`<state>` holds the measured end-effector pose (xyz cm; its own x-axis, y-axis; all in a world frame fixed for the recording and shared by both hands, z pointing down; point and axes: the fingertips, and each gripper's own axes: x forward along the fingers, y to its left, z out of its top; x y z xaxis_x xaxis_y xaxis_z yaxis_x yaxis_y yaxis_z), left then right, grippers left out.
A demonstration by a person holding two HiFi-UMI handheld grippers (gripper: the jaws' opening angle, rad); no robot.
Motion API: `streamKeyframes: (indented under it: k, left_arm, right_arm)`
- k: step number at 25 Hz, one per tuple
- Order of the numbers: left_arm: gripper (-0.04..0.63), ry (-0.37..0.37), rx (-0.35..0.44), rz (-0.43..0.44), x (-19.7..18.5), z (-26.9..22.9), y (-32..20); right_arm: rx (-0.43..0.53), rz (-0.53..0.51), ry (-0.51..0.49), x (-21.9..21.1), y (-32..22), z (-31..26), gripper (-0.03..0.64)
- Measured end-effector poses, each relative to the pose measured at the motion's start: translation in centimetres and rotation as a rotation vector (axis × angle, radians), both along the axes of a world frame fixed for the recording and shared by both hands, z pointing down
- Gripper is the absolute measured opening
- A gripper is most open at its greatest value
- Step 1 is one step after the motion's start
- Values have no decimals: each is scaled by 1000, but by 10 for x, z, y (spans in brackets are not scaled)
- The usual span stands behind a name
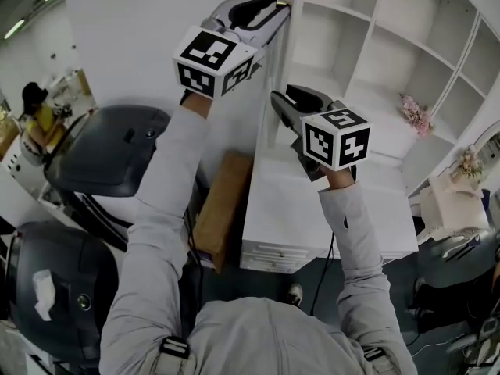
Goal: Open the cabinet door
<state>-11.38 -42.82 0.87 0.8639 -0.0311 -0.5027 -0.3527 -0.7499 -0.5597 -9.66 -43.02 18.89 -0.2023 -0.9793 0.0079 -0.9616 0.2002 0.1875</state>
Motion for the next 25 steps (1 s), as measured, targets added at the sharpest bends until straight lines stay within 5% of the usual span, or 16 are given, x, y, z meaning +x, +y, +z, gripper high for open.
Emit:
streamKeyframes:
  k: [16, 18, 25]
  left_arm:
    - [62, 68, -64, -6, -37, 7, -13]
    - [14, 75, -61, -12, -39, 14, -3]
    - [15, 44, -54, -127, -27, 54, 28]
  right_arm:
    - [47, -13, 52, -26, -8, 5, 137]
    - [60, 4, 78, -18, 2, 4, 133]
    - [108, 101, 59, 63, 50, -4, 80]
